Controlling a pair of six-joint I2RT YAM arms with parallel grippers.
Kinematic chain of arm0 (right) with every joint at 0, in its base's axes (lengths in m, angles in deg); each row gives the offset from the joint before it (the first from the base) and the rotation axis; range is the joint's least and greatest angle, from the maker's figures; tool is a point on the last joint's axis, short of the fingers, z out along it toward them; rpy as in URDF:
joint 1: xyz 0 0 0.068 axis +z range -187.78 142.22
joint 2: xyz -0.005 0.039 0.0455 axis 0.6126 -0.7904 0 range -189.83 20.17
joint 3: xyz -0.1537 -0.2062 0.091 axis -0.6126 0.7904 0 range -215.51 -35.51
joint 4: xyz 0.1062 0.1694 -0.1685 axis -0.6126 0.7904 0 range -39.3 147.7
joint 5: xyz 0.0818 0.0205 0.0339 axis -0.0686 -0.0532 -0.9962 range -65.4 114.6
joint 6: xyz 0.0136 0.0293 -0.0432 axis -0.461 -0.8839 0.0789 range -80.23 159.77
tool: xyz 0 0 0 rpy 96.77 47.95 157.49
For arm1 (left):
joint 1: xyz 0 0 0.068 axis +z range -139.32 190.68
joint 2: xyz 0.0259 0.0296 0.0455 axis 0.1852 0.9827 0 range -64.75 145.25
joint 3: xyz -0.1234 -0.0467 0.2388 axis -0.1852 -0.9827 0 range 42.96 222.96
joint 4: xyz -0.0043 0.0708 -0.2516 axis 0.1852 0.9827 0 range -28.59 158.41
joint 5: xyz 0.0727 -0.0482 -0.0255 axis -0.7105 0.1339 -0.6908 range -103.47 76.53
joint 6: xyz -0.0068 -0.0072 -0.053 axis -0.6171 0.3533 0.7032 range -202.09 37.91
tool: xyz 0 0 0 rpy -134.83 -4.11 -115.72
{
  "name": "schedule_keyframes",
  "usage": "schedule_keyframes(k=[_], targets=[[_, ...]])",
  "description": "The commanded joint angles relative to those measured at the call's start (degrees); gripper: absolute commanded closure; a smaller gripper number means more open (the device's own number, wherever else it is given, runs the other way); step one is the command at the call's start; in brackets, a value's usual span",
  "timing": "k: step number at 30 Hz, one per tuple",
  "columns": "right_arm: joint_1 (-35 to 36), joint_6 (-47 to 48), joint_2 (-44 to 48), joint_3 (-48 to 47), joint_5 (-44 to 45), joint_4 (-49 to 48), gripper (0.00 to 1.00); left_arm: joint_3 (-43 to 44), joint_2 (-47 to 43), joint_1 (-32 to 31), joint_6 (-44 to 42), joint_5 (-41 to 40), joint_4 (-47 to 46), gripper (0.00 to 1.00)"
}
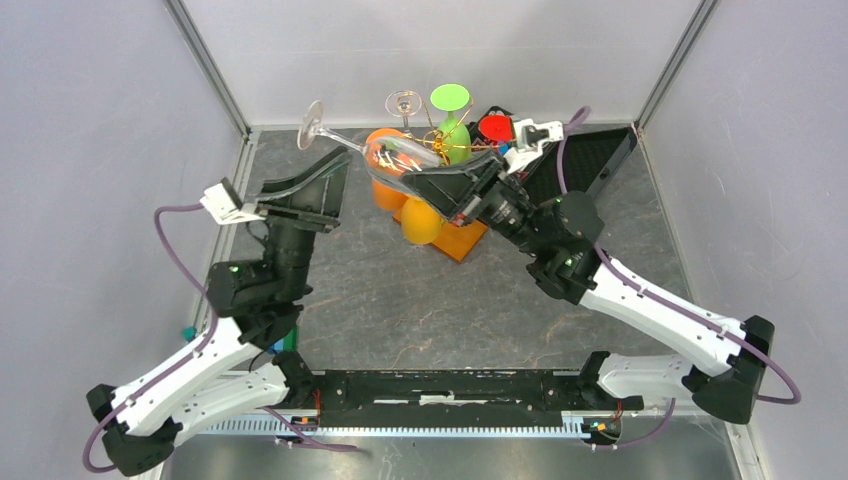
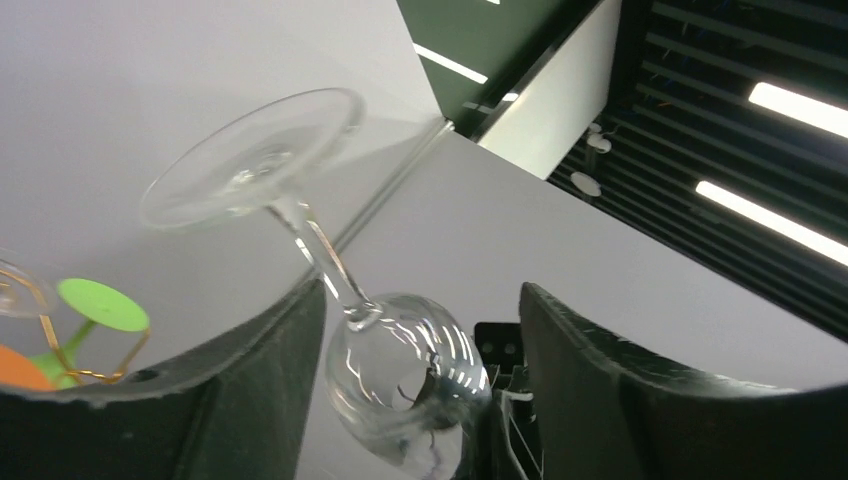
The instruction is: Take the wine glass off the wine glass rack
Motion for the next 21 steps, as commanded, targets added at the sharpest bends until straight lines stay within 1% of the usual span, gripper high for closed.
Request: schedule_keyframes(k=[1, 4, 6, 7, 9, 11, 12, 14, 16, 18, 21], targets=[[2.30, 11.77, -4.37, -8.39, 5.23, 10.05, 1.00, -0.74, -7.31, -0.10, -10.36, 0.88, 11.58, 0.09], [3.60, 17.21, -8.52, -13.82, 6.54, 15.88, 1.00, -0.91, -13.27, -0.09, -14.79, 0.58, 24.38, 0.03], [4.82, 21.40, -11.64, -17.95, 6.54, 20.91, 1.00, -0.80, -17.22, -0.10, -17.81, 1.08, 33.12, 0.02], [5.69, 24.19, -13.12, -20.54, 6.54, 23.73, 1.00, -0.23, -19.04, -0.10, -18.02, 2.10, 38.89, 0.02], [7.60, 29.57, -16.75, -25.55, 8.26, 31.13, 1.00, 1.90, -20.84, -0.10, -19.34, 8.99, 49.16, 0.02], [9.70, 34.93, -19.63, -29.41, 10.62, 39.13, 1.00, 3.79, -21.34, -0.10, -19.79, 16.63, 56.37, 0.03], [10.60, 36.90, -20.70, -30.77, 12.68, 42.39, 1.00, 4.88, -21.53, -0.10, -20.18, 19.76, 59.90, 0.00], [11.72, 39.72, -22.29, -32.24, 13.93, 46.99, 1.00, 5.70, -22.31, -0.08, -21.92, 24.19, 63.73, 0.00], [12.44, 41.99, -23.77, -33.73, 14.47, 51.85, 1.00, 5.54, -24.16, -0.10, -24.36, 25.45, 65.06, 0.00], [12.61, 43.28, -24.89, -35.08, 15.12, 56.00, 1.00, 5.60, -25.71, -0.10, -26.98, 25.19, 65.98, 0.00], [12.56, 44.62, -26.18, -36.19, 16.49, 60.94, 1.00, 6.39, -27.60, -0.10, -31.23, 22.01, 69.13, 0.00]])
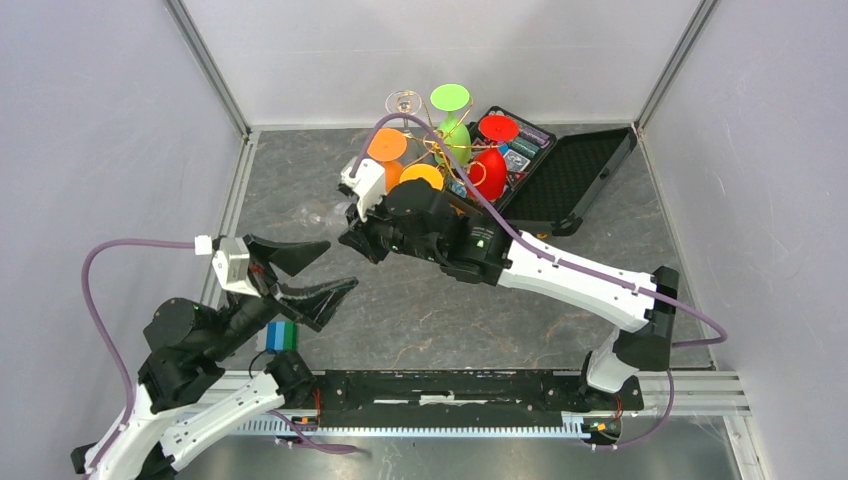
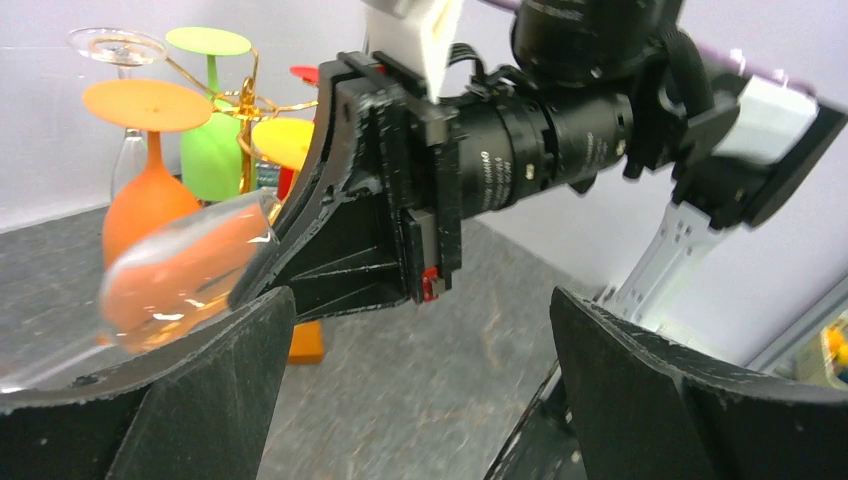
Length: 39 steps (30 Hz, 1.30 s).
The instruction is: Take the wine glass off the wine glass rack
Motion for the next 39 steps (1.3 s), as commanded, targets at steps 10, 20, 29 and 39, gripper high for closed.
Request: schedule_keyframes(k=[10, 20, 29, 39], targets=[[1.16, 12.55, -3.80, -7.94, 0.01, 21.78, 1.00, -2.47, -10.12, -0.10, -10.68, -24.85, 3.42, 0.00], [4.81, 16.89, 1.96, -1.22, -7.98, 27.45, 1.00, -3.92, -6.34, -0.10, -9.25, -36.38, 2.92, 0.00], [5.97, 10.61, 12.91, 11.76, -0.88, 34.86, 1.00, -4.49, -4.20, -0.06, -7.36, -39.33, 2.00, 0.00], [-5.44, 0.87, 19.32, 22.81, 6.59, 46.95, 1.00, -5.57, -1.13, -0.10, -5.89, -38.76, 0.57, 0.00]])
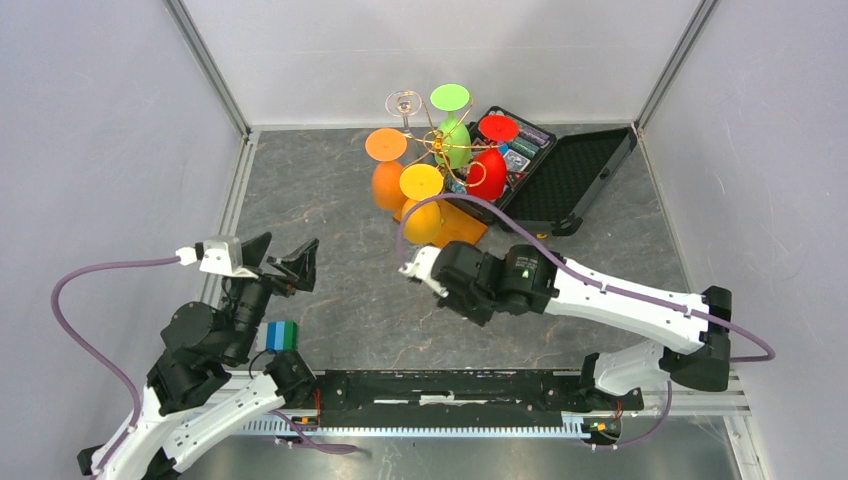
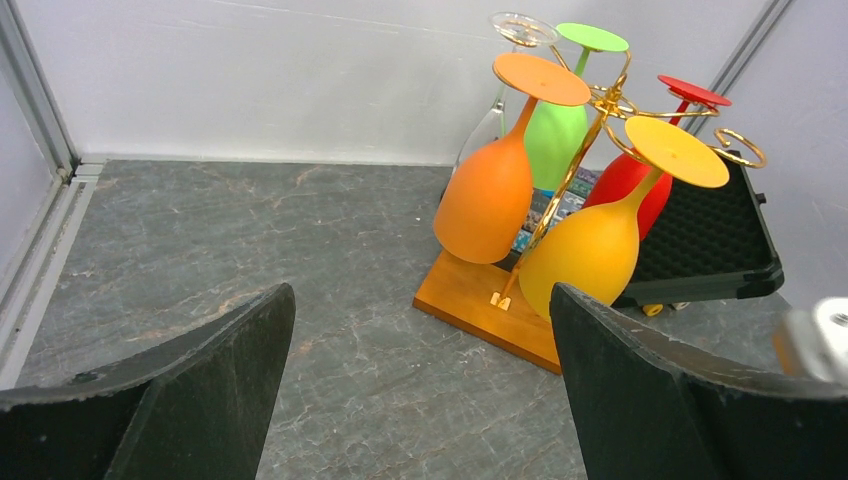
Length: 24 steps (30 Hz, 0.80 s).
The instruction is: Take the wine glass off the wine glass rack
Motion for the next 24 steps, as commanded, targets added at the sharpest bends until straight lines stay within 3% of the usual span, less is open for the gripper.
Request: schedule_keyframes(k=[1, 12, 24], targets=[[-9.10, -3.60, 4.94, 3.65, 2.92, 5.24, 1.00, -0.22, 2.59, -0.10, 1.88, -1.70, -2.06, 0.00], [-21.99, -4.01, 11.20, 11.15, 0.06, 5.47, 1.00, -1.26, 1.49, -0.10, 1.62, -3.56, -1.70, 0.00], [-29.50, -3.11, 15.12, 15.80, -0.96, 4.05, 0.95, -1.70, 1.12, -0.10, 1.62, -3.63, -2.11, 0.00]])
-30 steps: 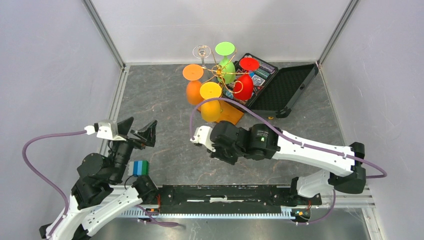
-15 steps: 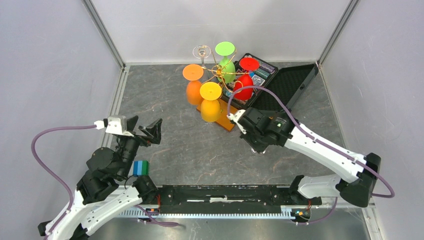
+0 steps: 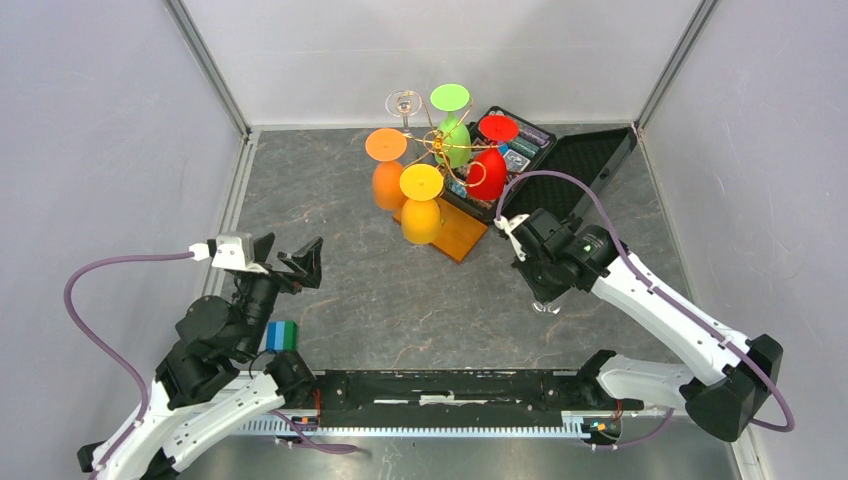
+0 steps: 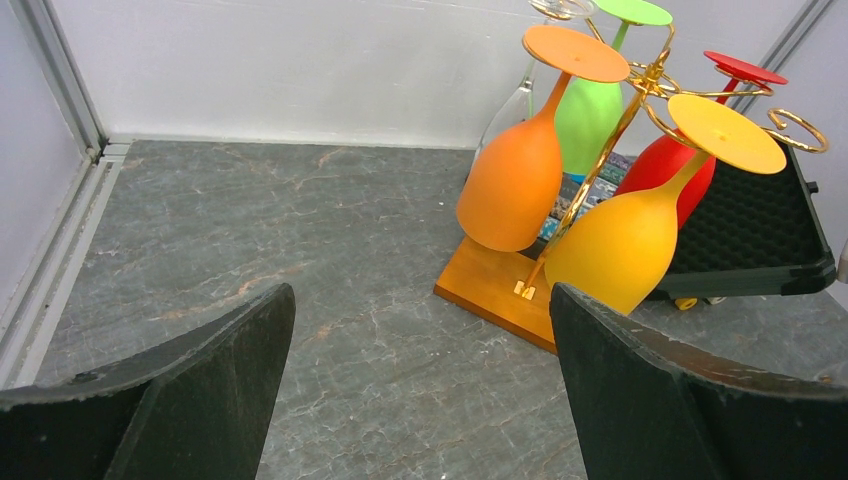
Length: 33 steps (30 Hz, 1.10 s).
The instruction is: Take the wine glass off the wine glass rack
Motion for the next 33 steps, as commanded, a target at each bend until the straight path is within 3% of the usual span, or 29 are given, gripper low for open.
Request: schedule_keyframes(k=[1, 6, 14, 23, 28, 33], targets=[[-2.02, 0.43, 2.45, 0.91, -0.91, -1.06, 0.94, -0.15, -0.50, -0.10, 1.52, -0.87, -1.88, 0.00], [-3.56, 0.97, 2.84, 1.15, -1.10, -1.31, 0.81, -0.19, -0.33, -0.06, 1.61, -0.59, -2.06, 0.00], [-5.18, 0.10, 3.38, -2.03, 1.60, -0.91, 0.53, -0.38, -0.70, -0.10, 1.44, -0.85, -2.56, 0.00], [-5.27, -3.00, 7.07, -12.82, 2.04, -2.61, 0.37, 1.01, 2.38, -0.10, 4.00, -0.19, -2.84, 0.00], [-5.27, -7.44, 12.52, -10.77, -6.05, -18.55, 0.31, 1.33, 5.58, -0.10, 5.95, 5.53, -4.84, 0.00], [-5.26, -24.63, 17.98, 2.44, -21.24, -54.77, 0.20, 2.70, 10.10, -0.10, 8.44, 12.20, -7.07, 0.00]])
